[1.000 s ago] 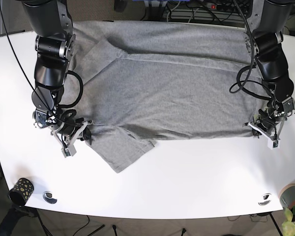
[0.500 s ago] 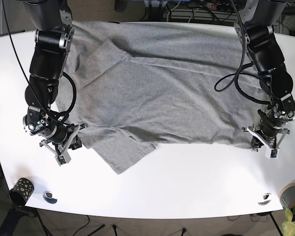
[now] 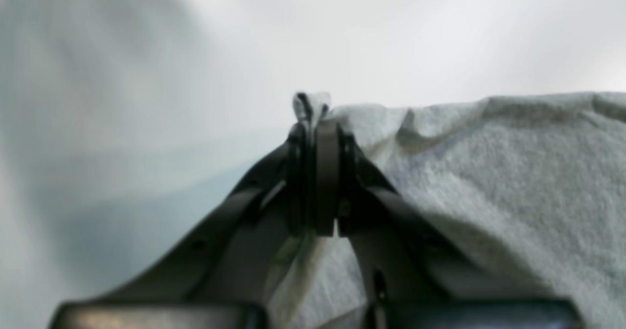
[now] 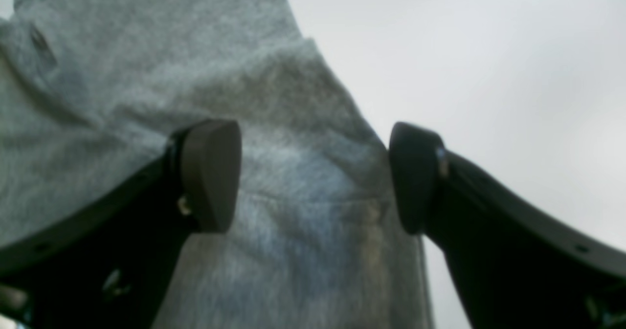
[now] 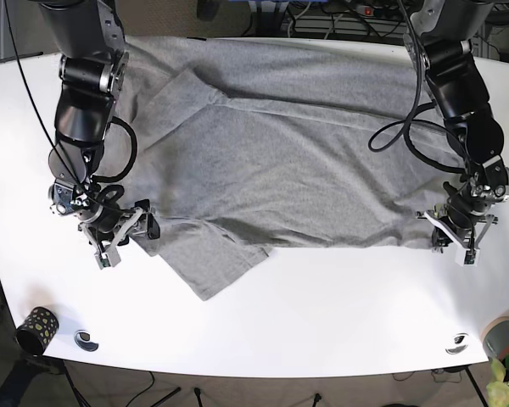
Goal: Fold the T-shirt properly
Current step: 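Pinch the hem corners with both grippers and lift slightly, then fold the hem up over the shirt body toward the collar with both grippers, then pull the folded strip taut, left gripper holding, right gripper adjusting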
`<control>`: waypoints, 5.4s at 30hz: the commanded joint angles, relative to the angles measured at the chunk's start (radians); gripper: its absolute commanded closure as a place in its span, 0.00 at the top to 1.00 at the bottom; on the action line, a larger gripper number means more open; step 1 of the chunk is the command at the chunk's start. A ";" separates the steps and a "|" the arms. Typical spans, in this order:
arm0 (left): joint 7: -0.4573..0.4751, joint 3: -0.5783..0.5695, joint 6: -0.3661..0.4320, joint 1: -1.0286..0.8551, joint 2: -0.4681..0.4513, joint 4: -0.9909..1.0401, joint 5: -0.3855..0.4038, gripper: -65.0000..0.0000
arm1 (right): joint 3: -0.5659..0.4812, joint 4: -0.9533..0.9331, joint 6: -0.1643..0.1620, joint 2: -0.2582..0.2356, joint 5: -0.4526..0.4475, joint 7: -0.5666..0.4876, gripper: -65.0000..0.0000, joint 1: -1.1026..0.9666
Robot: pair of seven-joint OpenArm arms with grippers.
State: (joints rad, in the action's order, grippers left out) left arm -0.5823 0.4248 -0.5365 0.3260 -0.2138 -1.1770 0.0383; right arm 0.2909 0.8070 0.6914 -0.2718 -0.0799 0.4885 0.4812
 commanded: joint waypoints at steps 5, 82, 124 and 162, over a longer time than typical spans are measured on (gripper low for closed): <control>0.023 0.003 -0.004 0.022 -0.016 -0.022 0.013 0.00 | 0.000 -0.127 0.007 -0.016 -0.016 -0.147 0.71 0.061; 0.025 0.003 -0.006 -0.021 -0.020 -0.113 0.124 0.00 | -0.129 0.282 0.007 -0.020 -0.022 0.054 0.00 -0.011; -0.173 0.164 -0.162 -0.393 -0.032 -0.423 0.120 0.00 | 0.080 1.210 0.007 0.138 -0.027 0.500 0.00 -0.695; -0.173 0.138 -0.162 -0.519 -0.031 -0.564 0.128 0.60 | 0.230 1.176 0.007 0.230 -0.117 0.503 0.70 -0.602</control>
State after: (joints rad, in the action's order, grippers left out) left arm -0.7670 0.5564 -0.6994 -0.1913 -0.2333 -1.7210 0.1593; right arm 0.5213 1.9862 0.7002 -0.0235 -0.1886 1.0061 -0.1459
